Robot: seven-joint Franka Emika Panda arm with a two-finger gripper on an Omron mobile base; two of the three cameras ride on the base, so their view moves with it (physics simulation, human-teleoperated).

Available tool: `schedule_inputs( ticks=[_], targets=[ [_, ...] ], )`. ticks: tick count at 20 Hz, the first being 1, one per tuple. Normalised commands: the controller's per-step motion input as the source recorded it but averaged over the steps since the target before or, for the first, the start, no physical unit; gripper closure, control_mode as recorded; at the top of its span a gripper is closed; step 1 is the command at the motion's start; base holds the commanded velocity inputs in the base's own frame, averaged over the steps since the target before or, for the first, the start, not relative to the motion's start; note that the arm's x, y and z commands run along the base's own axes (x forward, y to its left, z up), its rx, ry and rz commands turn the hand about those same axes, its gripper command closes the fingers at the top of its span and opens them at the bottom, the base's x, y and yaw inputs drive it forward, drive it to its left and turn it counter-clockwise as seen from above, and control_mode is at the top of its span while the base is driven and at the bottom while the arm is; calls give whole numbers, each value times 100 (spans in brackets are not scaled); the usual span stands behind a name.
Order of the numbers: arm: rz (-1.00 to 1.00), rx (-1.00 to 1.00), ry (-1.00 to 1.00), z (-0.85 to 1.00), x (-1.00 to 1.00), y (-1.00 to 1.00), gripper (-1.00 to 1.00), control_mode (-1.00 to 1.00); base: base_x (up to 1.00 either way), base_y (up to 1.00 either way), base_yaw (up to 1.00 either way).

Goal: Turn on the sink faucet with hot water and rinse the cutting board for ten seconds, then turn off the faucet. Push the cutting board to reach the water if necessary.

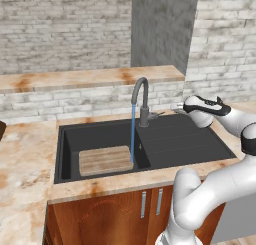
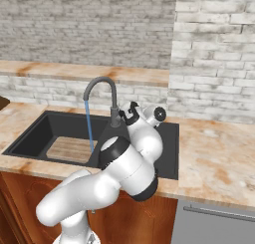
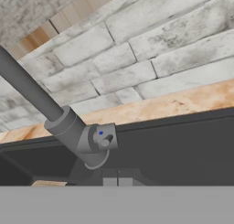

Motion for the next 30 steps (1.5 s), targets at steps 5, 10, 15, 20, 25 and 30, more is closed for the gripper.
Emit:
schedule_inputs(
  ticks=[5,10,15,20,25,30],
  targets=[
    [0,0,0,0,0,0,100,-100,0,0,0],
    [0,0,0,0,0,0,100,-100,0,0,0],
    [0,0,0,0,0,0,100,-100,0,0,0],
    [0,0,0,0,0,0,100,-100,0,0,0],
    [0,0,0,0,0,0,100,-100,0,0,0],
    [0,0,0,0,0,0,100,-100,0,0,0]
  ],
)
